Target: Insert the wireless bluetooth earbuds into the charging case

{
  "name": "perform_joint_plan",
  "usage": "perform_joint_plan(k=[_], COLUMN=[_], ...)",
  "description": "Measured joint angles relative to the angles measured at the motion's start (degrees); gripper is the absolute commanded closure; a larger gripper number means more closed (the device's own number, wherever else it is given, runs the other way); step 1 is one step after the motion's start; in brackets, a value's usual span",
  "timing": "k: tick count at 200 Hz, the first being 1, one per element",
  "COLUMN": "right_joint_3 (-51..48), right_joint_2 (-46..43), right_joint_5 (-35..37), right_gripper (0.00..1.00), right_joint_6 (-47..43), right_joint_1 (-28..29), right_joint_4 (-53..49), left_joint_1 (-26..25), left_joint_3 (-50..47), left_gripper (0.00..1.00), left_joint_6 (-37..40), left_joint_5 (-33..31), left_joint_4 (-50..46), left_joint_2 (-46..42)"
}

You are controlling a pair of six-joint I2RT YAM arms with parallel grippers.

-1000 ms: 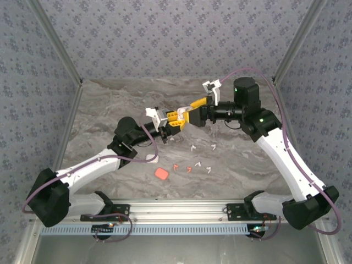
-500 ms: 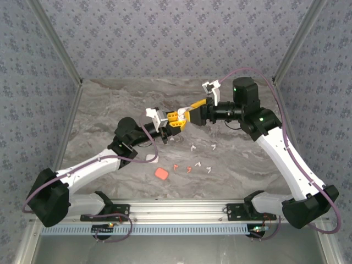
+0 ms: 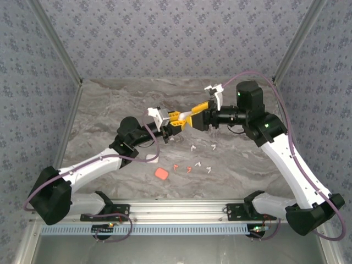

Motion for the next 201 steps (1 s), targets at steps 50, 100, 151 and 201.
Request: perform_joint_plan(k=[50, 100, 151, 201], right_joint_3=[-0.46, -7.15, -13.00, -13.55], right_joint_2=[-2.95, -10.69, -10.19, -10.21], right_joint_5=[16.20, 36.06, 41.16, 41.27], right_gripper=[0.01, 0.00, 0.00, 0.00], right_joint_6=[-1.77, -0.79, 2.69, 4.22], right_joint_1=[-0.48, -1.79, -6.40, -7.54], right_joint_4=[-2.38, -1.75, -1.18, -1.14], left_joint_1=[0.00, 0.00, 1.77, 5.55], left_joint_3=[0.02, -0.04, 4.57, 14.82], left_gripper=[1.00, 1.00, 1.00, 1.00], left_joint_6=[-0.31, -4.00, -11.21, -21.24], left_joint_5=[-1.16, -6.16, -9.14, -9.40], left_joint_4=[-2.95, -9.77, -20.79, -27.30], left_joint_2=[0.00, 0.42, 11.98, 28.70])
